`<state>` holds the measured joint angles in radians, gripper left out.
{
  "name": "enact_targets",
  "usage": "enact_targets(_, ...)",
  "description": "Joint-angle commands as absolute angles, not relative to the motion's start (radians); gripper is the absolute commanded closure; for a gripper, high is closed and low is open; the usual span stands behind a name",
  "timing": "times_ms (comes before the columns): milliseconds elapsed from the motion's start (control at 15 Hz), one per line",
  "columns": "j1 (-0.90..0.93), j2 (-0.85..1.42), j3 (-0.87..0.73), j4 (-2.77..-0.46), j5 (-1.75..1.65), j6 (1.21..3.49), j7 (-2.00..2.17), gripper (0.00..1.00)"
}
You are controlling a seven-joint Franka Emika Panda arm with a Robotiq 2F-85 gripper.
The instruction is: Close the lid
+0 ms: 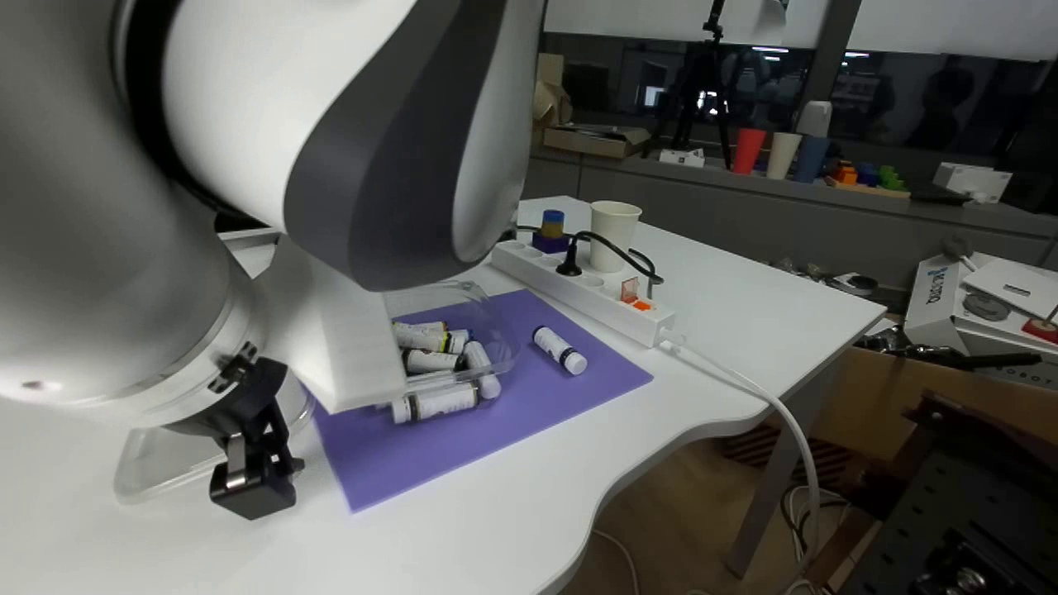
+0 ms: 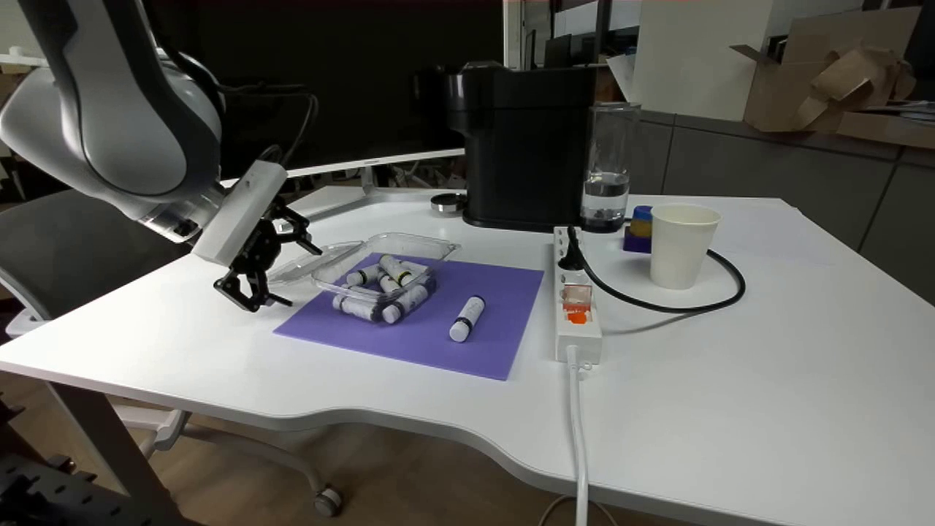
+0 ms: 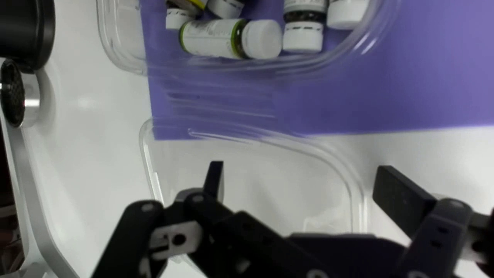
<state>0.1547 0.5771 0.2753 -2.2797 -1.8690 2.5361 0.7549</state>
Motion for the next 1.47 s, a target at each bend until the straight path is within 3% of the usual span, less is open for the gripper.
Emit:
enact_targets(0,0.172,0.603,0.291,-2.245,-1.952,2.484,0.82,0.0)
enact_targets(800,0.18,0.451,0.339,-2.316,-2.006,2.315,0.939,0.0)
enact_targets(1400,0.159,0.261,0.319,-2.401,-1.784,2.317,0.974,0.0)
